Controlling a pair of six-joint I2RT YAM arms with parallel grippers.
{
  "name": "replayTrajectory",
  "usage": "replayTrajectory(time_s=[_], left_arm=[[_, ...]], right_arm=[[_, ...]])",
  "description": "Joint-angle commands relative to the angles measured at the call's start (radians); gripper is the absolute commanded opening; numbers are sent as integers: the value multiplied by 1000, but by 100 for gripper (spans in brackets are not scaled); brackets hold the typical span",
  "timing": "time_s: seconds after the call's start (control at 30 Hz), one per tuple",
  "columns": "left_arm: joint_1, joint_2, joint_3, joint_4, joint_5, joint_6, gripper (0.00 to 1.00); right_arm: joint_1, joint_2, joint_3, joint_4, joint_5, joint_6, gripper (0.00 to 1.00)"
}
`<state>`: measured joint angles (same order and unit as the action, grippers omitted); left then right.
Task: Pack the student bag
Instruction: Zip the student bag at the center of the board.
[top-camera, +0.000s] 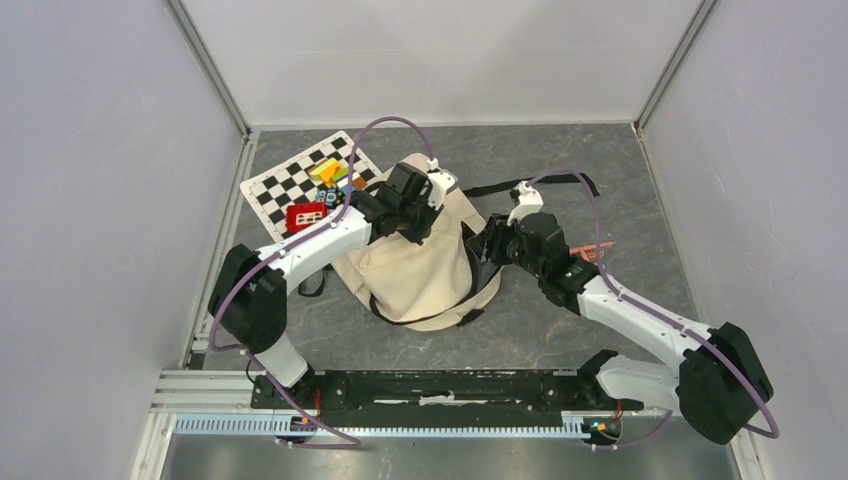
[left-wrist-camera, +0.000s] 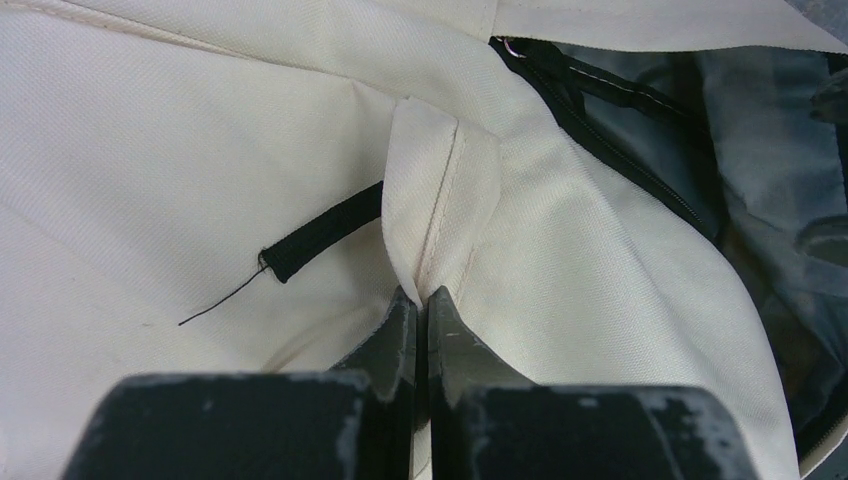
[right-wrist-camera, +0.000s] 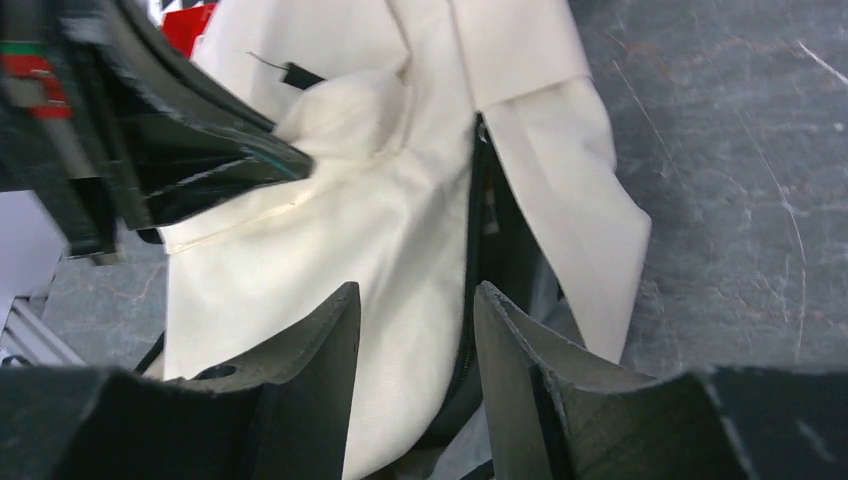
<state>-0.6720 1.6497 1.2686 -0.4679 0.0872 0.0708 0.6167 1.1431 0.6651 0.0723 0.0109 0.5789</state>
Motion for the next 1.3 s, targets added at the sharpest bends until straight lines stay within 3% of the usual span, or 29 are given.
replayTrajectory(time_s=[0.0, 0.27, 0.57, 1.27], left_arm=[[-6, -39, 5, -66, -7, 7, 2], [-6, -41, 9, -74, -17, 6, 2], [-6, -41, 13, -79, -17, 6, 2], [-6, -46, 18, -87, 1, 12, 2]], right_arm=[[6, 7, -50, 133, 104, 92, 49], [32, 59, -113, 241, 155, 154, 42], [63, 156, -153, 245, 277, 83, 38], [29, 331, -111, 516, 89, -281, 54]])
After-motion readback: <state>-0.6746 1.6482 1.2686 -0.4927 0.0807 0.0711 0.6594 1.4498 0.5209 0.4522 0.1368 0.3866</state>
